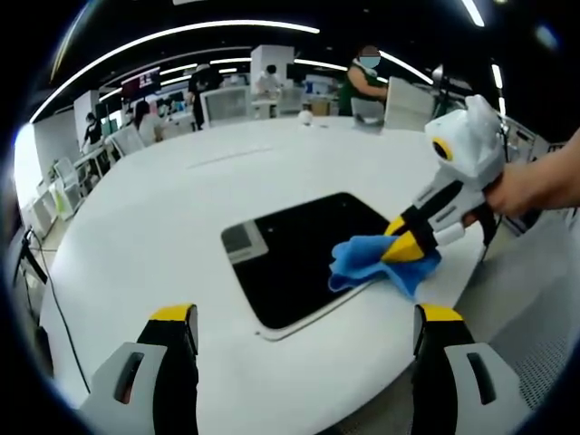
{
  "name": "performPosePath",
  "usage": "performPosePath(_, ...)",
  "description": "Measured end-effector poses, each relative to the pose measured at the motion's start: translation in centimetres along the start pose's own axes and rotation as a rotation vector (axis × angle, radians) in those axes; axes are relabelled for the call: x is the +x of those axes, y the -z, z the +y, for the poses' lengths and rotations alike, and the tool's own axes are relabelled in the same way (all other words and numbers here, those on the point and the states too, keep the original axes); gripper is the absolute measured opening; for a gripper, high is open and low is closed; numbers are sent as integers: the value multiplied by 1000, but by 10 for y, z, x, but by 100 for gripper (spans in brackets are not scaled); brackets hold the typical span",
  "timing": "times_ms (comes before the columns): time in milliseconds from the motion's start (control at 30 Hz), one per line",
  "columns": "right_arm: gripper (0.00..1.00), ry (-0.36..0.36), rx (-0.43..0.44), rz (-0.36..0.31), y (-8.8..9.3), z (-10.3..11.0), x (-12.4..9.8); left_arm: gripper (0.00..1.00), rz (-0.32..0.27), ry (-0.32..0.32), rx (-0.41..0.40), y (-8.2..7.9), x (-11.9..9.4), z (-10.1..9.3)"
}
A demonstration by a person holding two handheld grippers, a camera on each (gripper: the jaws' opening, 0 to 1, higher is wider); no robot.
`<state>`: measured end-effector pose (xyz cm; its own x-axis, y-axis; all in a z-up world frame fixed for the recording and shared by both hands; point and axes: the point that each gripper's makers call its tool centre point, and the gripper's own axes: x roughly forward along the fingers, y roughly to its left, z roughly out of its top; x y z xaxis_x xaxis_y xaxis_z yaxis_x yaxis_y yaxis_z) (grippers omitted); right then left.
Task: Wipe the mirror surface with the cleaning cloth until all visible marks leave the cleaned area.
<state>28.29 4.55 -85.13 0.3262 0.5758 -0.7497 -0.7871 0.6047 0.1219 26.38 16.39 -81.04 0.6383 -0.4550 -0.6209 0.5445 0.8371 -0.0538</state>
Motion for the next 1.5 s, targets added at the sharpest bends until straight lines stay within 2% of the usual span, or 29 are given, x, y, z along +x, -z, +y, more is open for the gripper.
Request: performPosePath(1500,3,-21,24,-5,20,-23,-21,99,3,-2,5,0,0,1)
